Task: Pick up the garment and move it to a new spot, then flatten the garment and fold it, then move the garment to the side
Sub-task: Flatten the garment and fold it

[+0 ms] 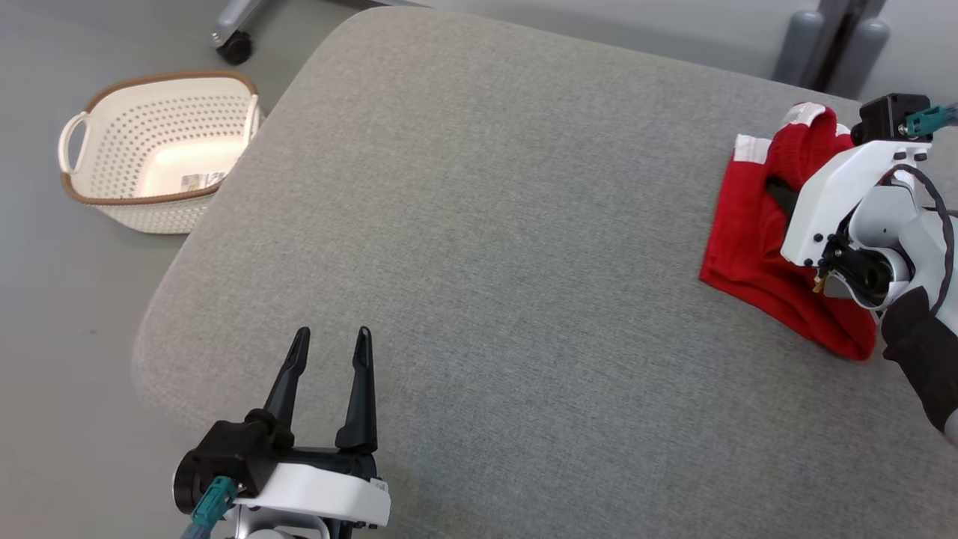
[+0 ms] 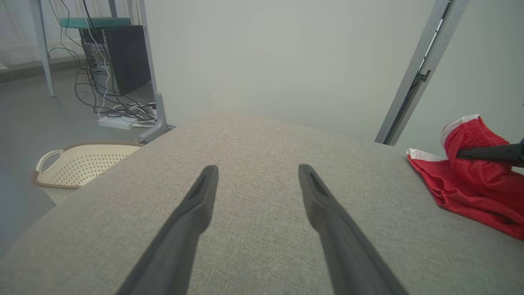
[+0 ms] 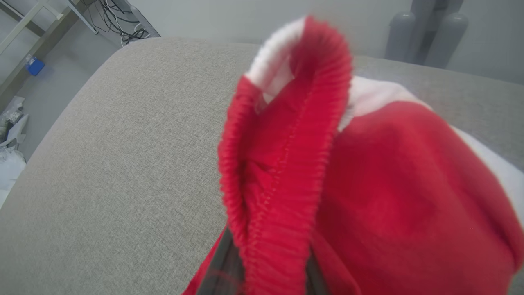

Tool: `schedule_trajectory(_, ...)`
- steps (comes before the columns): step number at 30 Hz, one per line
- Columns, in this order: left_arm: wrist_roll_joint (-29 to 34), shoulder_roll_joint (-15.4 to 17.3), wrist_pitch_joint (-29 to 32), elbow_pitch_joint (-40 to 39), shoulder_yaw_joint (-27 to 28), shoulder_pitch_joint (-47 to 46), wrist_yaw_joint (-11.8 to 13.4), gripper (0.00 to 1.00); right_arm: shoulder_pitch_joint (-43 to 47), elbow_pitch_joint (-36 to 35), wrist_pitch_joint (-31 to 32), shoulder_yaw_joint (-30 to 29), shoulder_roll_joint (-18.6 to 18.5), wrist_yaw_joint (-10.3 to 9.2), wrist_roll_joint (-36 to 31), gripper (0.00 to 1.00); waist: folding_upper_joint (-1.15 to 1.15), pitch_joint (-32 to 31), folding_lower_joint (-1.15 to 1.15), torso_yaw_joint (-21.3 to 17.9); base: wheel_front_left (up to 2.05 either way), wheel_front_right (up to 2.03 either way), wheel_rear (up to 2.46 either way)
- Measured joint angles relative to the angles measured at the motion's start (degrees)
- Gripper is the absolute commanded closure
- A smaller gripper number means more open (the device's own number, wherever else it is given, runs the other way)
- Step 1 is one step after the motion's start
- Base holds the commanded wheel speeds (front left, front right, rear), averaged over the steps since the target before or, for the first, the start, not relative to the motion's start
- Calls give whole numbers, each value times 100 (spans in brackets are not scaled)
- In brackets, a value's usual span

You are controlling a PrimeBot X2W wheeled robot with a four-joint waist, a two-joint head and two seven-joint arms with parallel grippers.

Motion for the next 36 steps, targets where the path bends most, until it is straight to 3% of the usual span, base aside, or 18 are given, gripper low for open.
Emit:
schedule_trajectory(6,-47,1,0,-3,-76,-3,48,0,2,280,-42,5,30,0,11,100,0,108,0,197,0,0,0)
schedule_trajectory(7,-53,2,0,-5,-77,-3,49,0,2,339,-53,8,46,0,11,72,0,124,0,208,0,0,0)
schedule_trajectory(8,-57,1,0,-7,-85,-2,62,0,2,386,-89,12,56,0,8,32,0,138,0,215,0,0,0)
schedule_trajectory(9,-59,0,0,-8,-89,-2,77,0,1,417,-104,3,68,0,10,0,0,147,0,219,0,0,0)
schedule_trajectory(18,-63,0,0,64,-77,-11,86,0,-3,500,-240,31,232,0,99,0,0,36,0,118,0,0,0)
schedule_trajectory(36,151,-2,0,112,191,69,-12,0,-268,36,-486,595,495,0,-218,0,0,-658,0,-570,0,0,0)
